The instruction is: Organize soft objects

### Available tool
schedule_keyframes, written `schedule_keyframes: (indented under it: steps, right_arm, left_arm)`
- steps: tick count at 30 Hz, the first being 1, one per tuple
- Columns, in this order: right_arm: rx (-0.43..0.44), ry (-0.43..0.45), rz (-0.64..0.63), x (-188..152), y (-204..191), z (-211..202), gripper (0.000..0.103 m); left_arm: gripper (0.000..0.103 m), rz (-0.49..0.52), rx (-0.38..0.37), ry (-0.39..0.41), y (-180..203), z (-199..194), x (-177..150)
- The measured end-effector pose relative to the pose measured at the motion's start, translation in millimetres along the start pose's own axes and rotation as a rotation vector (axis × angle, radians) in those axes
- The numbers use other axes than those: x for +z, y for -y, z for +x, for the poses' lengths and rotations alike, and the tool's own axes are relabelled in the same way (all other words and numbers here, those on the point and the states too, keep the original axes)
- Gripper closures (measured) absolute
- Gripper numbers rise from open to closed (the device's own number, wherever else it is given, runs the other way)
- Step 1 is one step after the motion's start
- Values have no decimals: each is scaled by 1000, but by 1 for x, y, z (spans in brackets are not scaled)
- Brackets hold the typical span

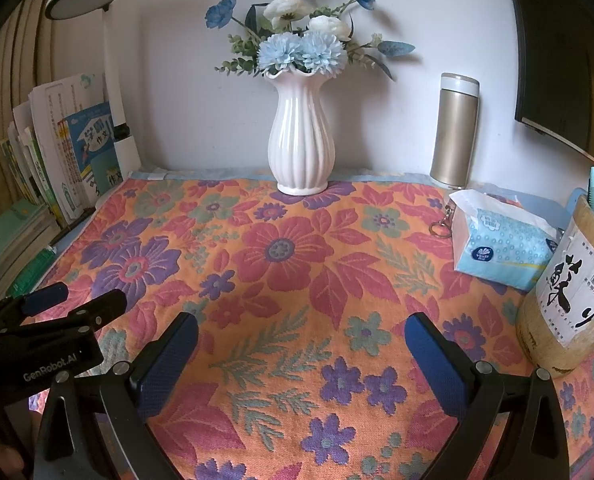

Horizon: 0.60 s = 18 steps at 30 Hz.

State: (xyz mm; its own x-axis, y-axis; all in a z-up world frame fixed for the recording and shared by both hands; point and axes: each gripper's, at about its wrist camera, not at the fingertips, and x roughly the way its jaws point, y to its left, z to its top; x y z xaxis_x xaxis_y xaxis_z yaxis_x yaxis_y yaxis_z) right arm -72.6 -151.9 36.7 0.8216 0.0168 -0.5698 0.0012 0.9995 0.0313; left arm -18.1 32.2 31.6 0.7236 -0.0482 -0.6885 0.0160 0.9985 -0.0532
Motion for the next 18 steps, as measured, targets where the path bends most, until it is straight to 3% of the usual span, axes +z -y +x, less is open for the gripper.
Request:
schedule_keyframes:
  steps: [18]
  right_arm:
    - [-1, -6, -3, 0, 1, 2, 0]
  left_arm:
    - [16, 3, -3, -5, 2, 0, 0]
